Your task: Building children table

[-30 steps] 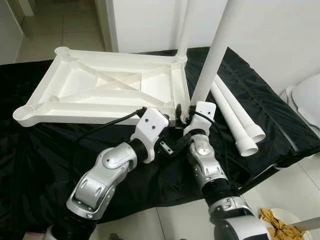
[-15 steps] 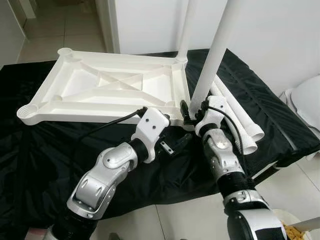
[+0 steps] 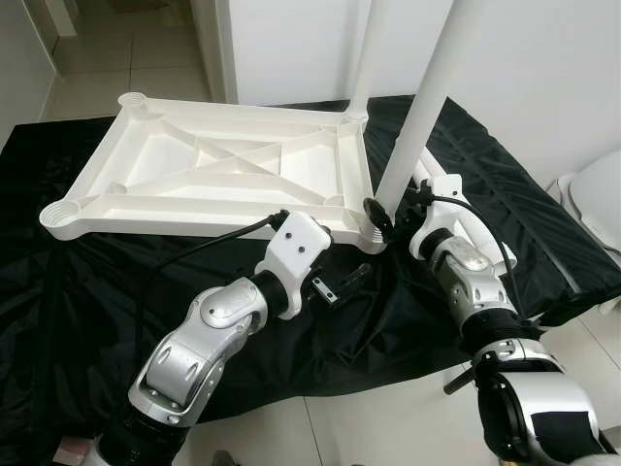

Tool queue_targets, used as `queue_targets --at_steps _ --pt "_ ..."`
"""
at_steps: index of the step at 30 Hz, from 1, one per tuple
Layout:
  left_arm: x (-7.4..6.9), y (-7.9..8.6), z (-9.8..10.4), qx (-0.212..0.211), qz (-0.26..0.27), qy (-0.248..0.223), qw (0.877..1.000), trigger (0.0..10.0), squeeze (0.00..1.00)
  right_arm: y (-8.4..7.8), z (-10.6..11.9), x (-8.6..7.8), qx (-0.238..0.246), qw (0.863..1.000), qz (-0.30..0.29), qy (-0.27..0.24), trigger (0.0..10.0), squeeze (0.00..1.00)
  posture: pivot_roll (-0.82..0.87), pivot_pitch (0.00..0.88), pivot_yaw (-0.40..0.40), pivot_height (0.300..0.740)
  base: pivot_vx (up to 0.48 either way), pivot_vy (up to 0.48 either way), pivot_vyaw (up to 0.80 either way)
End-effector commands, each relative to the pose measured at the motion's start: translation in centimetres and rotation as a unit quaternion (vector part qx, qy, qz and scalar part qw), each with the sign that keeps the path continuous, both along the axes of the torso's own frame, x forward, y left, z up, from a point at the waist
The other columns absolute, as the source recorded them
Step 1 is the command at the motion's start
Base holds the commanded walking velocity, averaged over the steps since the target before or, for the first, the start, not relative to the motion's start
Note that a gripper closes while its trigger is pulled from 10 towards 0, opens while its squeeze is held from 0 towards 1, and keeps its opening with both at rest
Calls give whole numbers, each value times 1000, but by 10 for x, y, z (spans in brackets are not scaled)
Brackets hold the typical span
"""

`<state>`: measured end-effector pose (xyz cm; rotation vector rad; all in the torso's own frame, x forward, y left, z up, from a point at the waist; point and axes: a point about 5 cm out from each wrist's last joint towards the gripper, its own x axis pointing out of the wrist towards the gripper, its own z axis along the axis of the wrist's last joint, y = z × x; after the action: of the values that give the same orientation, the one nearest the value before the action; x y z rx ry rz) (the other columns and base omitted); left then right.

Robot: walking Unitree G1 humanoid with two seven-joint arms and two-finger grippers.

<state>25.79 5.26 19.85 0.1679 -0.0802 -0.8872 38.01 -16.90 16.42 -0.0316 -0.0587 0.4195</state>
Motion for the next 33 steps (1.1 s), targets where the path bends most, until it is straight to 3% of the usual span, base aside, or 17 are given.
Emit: queue_targets --at_steps 1,3,11,12,13,14,15,16,27,31,32,33 --pt "-4 -2 1 9 -22 0 1000 10000 0 -3 0 1 -19 1000 11 1 10000 0 6 76 -1 740 0 0 0" --pt "-4 -2 1 9 -22 2 1000 10000 0 -2 2 2 -30 998 50 10 10000 0 6 79 4 740 0 0 0" --pt "-5 -2 2 11 -22 2 1000 10000 0 0 6 5 -45 996 70 8 9725 0 8 81 8 740 0 0 0" --pt "-5 -2 2 11 -22 2 1000 10000 0 0 6 6 -48 996 72 7 8863 0 9 80 9 740 0 0 0" --pt "-5 -2 2 11 -22 3 1000 10000 0 1 6 6 -49 996 74 7 7333 0 10 80 9 740 0 0 0" --pt "-5 -2 2 11 -22 3 1000 10000 0 1 6 6 -49 996 74 7 7333 0 10 80 9 740 0 0 0" --pt "-5 -2 2 10 -22 3 1000 10000 0 1 7 7 -50 996 76 7 2039 0 10 80 8 740 0 0 0" --pt "-5 -2 2 11 -21 3 1000 10000 0 2 7 7 -52 996 78 9 0 0 12 81 9 740 0 0 0" --pt "-4 0 2 12 -16 3 1000 10000 0 1 1 6 -47 995 85 26 0 0 11 82 3 740 0 0 0" --pt "-4 -1 2 10 -16 3 1000 10000 0 5 -4 6 -32 997 55 31 0 0 7 82 0 740 0 0 0" --pt "-4 -1 3 10 -16 3 1000 10000 0 4 -4 7 -29 998 38 30 3686 0 4 84 -1 740 0 0 0" --pt "-4 -1 3 7 -16 4 1000 10000 0 5 -5 7 -20 999 25 28 3686 0 4 84 0 740 0 0 0"
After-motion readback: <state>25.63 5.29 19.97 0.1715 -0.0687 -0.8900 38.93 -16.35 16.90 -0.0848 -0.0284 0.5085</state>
